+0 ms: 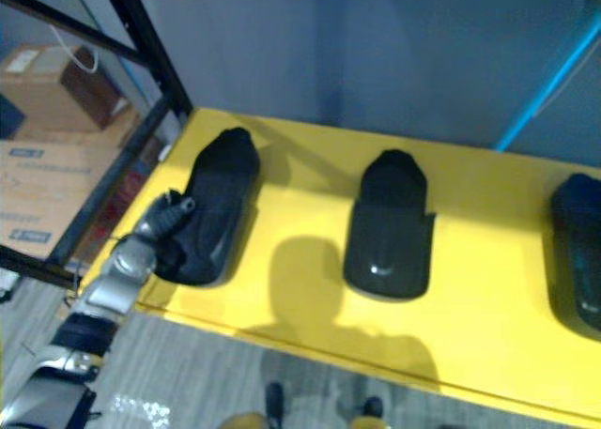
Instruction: Walk over and take plastic housings, then place them on the shelf
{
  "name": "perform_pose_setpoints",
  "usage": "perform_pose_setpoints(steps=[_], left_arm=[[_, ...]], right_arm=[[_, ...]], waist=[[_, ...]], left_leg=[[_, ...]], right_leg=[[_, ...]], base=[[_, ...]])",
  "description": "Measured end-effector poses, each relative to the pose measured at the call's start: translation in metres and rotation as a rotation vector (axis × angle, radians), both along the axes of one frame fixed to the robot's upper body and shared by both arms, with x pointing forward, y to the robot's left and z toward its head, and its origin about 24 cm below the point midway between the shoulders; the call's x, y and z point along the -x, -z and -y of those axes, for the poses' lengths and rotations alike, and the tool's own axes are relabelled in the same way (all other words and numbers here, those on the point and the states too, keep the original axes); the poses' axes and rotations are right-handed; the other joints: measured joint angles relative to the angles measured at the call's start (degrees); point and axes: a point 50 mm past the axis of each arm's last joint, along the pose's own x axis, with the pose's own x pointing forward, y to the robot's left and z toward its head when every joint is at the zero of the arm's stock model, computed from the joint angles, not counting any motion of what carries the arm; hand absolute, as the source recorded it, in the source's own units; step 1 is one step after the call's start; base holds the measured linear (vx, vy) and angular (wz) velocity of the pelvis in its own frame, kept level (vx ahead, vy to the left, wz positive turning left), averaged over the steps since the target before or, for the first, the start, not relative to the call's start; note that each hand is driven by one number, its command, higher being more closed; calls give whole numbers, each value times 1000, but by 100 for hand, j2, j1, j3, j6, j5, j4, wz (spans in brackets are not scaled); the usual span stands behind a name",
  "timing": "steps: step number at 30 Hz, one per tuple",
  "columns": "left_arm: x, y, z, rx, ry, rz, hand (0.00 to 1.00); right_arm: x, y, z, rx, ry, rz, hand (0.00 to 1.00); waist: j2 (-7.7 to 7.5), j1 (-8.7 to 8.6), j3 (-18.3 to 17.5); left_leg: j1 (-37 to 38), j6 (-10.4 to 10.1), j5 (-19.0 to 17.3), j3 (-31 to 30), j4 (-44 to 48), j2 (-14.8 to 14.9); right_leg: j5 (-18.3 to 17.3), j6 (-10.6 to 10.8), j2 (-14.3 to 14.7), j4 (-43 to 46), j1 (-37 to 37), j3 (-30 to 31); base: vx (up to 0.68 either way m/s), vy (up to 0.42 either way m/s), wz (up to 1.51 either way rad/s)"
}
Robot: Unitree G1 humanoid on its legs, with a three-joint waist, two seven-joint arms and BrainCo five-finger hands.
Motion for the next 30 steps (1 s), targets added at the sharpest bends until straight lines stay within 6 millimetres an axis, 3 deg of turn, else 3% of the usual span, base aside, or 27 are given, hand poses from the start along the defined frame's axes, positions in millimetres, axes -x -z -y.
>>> perform_pose_setpoints(steps=[6, 10, 13, 15, 22, 30], left_arm=[[7, -2, -19, 21, -89, 6, 100], [3, -17, -60, -10, -204, -18, 100], [2, -37, -96, -20, -280, -59, 100], [2, -46, -108, -23, -296, -82, 100], [0, -50, -117, 10, -281, -158, 100], [-2, -51, -116, 40, -238, -202, 100]], right_arm=[[-3, -2, 7, 45, -80, 19, 0], [-8, -5, 14, 91, -159, 32, 0], [-9, -6, 16, 97, -175, 35, 0], [-7, -6, 16, 96, -169, 34, 0], [-1, -6, 18, 104, -174, 35, 0], [7, -5, 18, 104, -166, 20, 0]], waist=[[-47, 9, 26], [-38, -71, 40], [-85, -261, 74], [-109, -297, 92], [-86, -298, 103], [47, -284, 176]], left_leg=[[207, -38, -25, 415, -167, 83], [267, -69, -44, 743, -193, 162], [328, -120, -90, 885, -187, 216], [370, -135, -113, 919, -185, 232], [394, -111, -443, 1027, 264, 266], [389, -130, -714, 1037, 662, 358]], right_leg=[[-70, -114, 92, 24, -138, 483], [-65, -111, 185, 10, -307, 861], [-20, -74, 247, -7, -313, 979], [-13, -79, 269, -18, -295, 1014], [-10, -100, 234, 23, -170, 1156], [-52, -166, 232, 301, -163, 1239]], base=[[-11, -14, -34], [24, -42, -45], [66, -34, -23], [81, -13, -18], [81, 22, -9], [40, 26, -3]])
